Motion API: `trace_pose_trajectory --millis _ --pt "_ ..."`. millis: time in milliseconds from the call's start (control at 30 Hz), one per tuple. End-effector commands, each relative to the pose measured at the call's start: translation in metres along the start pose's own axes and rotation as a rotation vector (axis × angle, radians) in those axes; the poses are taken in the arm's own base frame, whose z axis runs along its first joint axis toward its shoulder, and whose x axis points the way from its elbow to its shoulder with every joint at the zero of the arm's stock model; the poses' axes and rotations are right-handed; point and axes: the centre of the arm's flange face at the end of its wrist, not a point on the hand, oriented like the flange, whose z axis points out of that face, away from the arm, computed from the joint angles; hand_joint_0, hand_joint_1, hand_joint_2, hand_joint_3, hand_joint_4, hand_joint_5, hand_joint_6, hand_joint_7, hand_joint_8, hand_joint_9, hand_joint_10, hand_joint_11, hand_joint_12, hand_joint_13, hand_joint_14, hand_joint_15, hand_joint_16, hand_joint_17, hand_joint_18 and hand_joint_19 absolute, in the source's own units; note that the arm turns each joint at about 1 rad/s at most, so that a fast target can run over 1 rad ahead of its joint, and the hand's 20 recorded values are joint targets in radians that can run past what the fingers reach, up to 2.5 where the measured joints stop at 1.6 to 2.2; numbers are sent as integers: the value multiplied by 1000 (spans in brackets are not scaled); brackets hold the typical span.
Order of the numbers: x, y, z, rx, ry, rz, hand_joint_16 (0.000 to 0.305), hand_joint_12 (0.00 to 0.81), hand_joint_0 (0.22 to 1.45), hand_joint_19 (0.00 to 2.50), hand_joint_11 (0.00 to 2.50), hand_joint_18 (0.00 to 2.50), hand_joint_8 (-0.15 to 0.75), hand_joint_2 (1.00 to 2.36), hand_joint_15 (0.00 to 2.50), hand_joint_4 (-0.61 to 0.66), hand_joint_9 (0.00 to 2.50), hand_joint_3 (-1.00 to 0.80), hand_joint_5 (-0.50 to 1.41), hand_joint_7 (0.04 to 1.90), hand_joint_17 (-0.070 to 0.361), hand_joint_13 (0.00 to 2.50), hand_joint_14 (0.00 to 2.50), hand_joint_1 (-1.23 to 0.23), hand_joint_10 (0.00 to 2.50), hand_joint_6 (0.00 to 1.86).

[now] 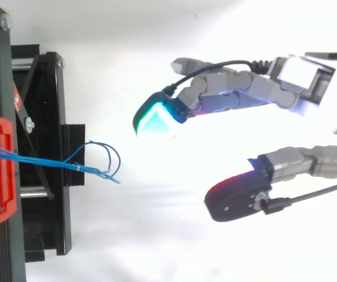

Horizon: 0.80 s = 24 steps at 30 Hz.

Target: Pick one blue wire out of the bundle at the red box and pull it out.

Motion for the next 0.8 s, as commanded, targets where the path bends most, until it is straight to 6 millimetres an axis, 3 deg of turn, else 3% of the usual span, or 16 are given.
trace_pose_trajectory --millis 0,367,767 --pt "6 -7 7 -30 -28 -10 63 366 495 197 198 0 288 1000 102 264 536 -500 -155 774 142 68 4 -602 7 502" --pt "21 -28 19 -54 -74 -5 62 363 499 202 198 0 289 1000 101 266 540 -500 -152 773 140 79 4 -584 7 502" --pt "22 -27 21 -56 -175 -54 62 362 504 211 207 0 288 1000 108 264 550 -500 -150 776 139 96 4 -572 7 502"
